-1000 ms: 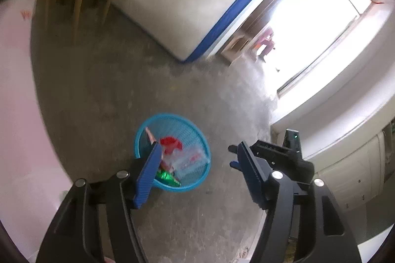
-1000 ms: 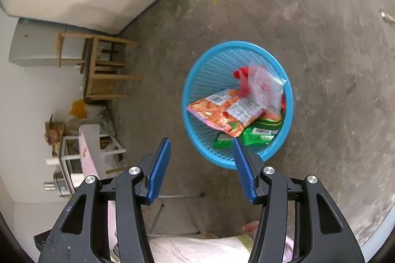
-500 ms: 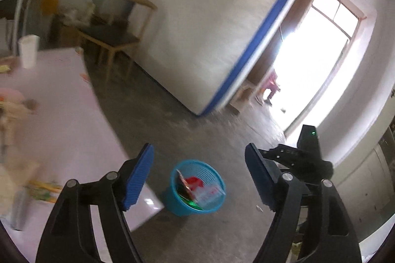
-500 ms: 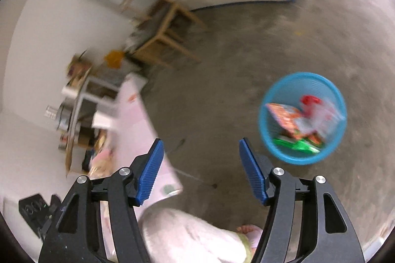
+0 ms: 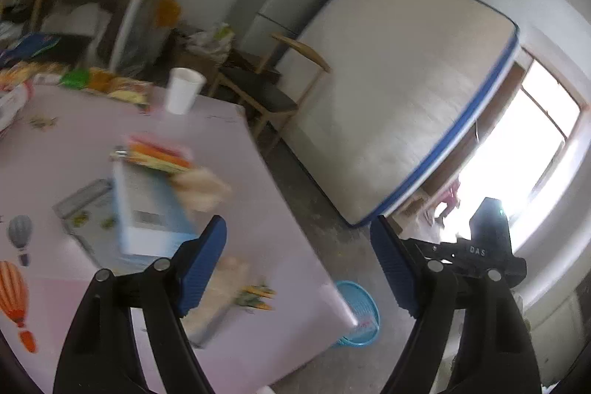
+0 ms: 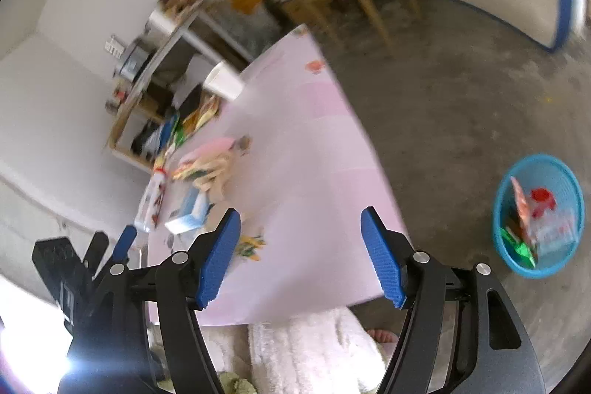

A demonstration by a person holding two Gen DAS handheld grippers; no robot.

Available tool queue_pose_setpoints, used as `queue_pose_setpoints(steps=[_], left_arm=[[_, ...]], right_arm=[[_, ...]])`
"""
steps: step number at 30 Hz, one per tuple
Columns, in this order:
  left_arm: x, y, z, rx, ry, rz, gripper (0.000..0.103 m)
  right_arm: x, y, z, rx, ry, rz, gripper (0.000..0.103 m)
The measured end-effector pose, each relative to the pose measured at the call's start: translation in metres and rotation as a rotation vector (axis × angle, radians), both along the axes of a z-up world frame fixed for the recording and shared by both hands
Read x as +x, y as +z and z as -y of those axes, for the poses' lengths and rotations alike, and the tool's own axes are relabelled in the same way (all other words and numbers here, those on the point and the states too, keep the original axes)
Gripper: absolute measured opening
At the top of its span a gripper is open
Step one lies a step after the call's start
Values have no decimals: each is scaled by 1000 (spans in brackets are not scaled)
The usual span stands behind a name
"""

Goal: Collect trash

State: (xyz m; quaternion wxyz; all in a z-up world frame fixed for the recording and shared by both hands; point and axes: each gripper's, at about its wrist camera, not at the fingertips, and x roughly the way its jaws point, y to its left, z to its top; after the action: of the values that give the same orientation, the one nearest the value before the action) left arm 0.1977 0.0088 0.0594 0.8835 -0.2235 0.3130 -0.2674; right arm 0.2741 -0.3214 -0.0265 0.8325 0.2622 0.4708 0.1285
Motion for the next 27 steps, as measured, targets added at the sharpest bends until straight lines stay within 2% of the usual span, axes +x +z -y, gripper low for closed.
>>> queue_pose_setpoints(steps=[7,10,12,13,18,23,27], left_arm=[[41,-22,-70,-155,60,-148,77],[59,-28,-88,-198,56,-193,74],[73,-32,-95,-227,31,-236,65],[81,-34,-98,-246,24,-247,64],[113,-47,-106,-236,42,-293,53],[136,-69,-105,-243,30,-368,40],[146,-82,-100,-245,-8,-401,35]], right_arm=[[53,11,-68,30,137,-18,65],[80,14,-90,73,173,-37,65],[103,13,-103,108,185,-64,65],[113,11,-109,132,194,-80,65],[174,-20,-133,269,193,-240,65],[213,-51,-152,269,177,-352,66],[233,-67,-164,247,160,-409,66]])
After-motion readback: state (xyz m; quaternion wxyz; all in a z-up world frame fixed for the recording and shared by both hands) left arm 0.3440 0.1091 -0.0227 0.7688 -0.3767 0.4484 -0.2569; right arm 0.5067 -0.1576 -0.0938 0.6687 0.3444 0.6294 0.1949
